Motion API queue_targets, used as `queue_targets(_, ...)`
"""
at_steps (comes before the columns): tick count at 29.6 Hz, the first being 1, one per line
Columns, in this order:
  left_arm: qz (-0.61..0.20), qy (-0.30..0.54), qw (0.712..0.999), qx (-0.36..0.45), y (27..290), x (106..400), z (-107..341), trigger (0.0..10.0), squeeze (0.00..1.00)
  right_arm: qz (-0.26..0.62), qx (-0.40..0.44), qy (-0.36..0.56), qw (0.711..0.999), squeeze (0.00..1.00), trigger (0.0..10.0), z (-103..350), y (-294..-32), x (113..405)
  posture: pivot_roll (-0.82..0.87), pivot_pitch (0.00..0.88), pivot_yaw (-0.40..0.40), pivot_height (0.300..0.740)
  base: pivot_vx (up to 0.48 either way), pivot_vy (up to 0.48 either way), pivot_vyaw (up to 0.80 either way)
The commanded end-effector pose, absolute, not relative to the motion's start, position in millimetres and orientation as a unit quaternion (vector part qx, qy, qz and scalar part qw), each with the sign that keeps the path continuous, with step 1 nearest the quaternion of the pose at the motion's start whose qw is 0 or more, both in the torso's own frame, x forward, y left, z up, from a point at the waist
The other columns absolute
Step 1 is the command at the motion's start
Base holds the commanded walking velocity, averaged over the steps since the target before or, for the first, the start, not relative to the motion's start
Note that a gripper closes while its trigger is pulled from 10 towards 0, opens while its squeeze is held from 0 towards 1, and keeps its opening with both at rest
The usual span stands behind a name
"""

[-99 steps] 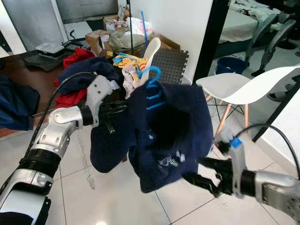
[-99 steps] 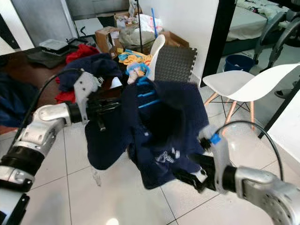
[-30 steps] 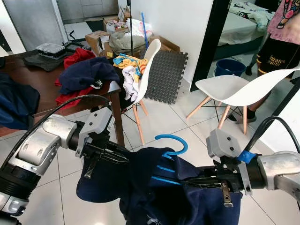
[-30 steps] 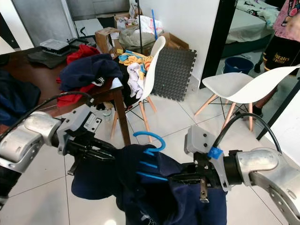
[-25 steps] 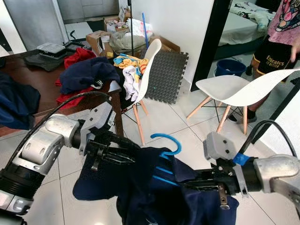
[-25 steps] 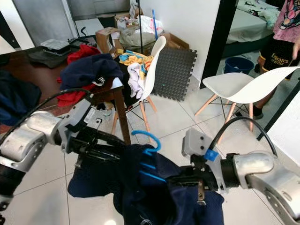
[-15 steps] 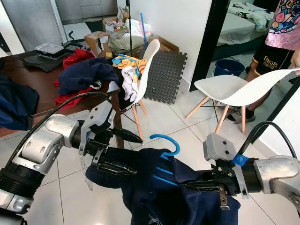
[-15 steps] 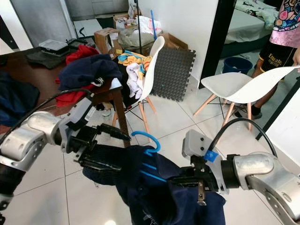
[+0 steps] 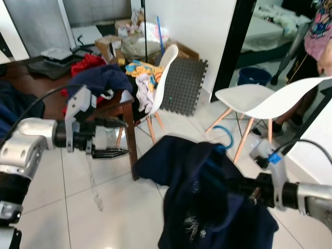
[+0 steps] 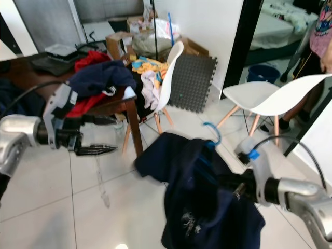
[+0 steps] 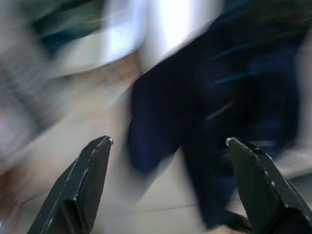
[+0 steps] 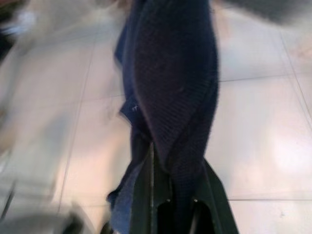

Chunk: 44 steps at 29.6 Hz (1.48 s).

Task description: Hang hanger

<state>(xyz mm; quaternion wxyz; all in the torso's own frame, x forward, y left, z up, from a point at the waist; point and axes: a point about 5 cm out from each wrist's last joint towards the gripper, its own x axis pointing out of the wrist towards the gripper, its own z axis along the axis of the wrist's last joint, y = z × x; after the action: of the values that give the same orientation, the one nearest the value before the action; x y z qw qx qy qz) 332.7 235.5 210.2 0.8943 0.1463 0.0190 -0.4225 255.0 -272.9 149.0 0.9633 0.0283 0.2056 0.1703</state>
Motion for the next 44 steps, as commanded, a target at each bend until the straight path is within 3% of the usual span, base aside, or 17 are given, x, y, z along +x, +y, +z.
queue_targets(1,-0.319,0.074,0.938,0.116,232,334,165,10.0,1.0,0.05,0.084,0.16,0.982,0.0,0.0,150,-293,253,-0.03,0.064,-0.003,0.74,0.0,0.0,0.0)
queue_targets(2,-0.309,0.082,0.941,0.109,231,333,158,10.0,0.0,0.04,0.095,0.153,0.983,0.0,10.0,149,-293,252,-0.03,0.064,-0.003,0.74,0.0,0.0,0.0)
queue_targets(6,-0.273,0.104,0.956,0.02,216,327,132,10.0,0.0,0.002,0.127,0.149,0.981,0.0,10.0,138,-287,247,-0.04,0.074,-0.005,0.74,0.0,0.0,0.0)
queue_targets(8,-0.205,0.14,0.968,-0.03,209,313,85,10.0,0.0,-0.081,0.124,0.166,0.975,0.0,10.0,105,-297,236,-0.04,0.074,-0.007,0.74,0.0,0.0,-0.75)
queue_targets(13,-0.122,0.184,0.975,-0.037,214,295,41,10.0,0.0,-0.156,0.093,0.198,0.963,0.0,10.0,63,-316,215,-0.04,0.073,-0.009,0.74,0.0,0.0,-0.76)
queue_targets(20,-0.086,0.211,0.974,-0.001,222,274,17,10.0,0.0,-0.196,0.063,0.237,0.949,0.0,10.0,30,-326,183,-0.04,0.074,-0.016,0.74,0.0,0.0,-0.76)
queue_targets(22,-0.061,0.223,0.972,-0.035,235,254,7,10.0,0.0,-0.219,0.122,0.244,0.937,0.0,10.0,7,-328,148,-0.04,0.075,-0.016,0.74,0.0,0.0,-0.78)
queue_targets(24,-0.059,0.218,0.971,-0.084,235,246,3,10.0,0.0,-0.241,0.141,0.233,0.931,0.0,10.0,4,-329,137,-0.04,0.072,-0.015,0.74,0.0,0.0,0.0)
queue_targets(31,-0.058,0.218,0.969,-0.096,232,256,0,10.0,0.0,-0.241,0.194,0.186,0.933,0.0,10.0,2,-332,151,-0.04,0.056,-0.016,0.74,0.0,0.0,0.0)
queue_targets(44,-0.05,0.209,0.973,-0.084,222,266,2,10.0,0.0,-0.235,0.18,0.188,0.937,0.0,10.0,0,-342,170,-0.06,0.036,-0.042,0.74,0.0,0.0,-0.68)
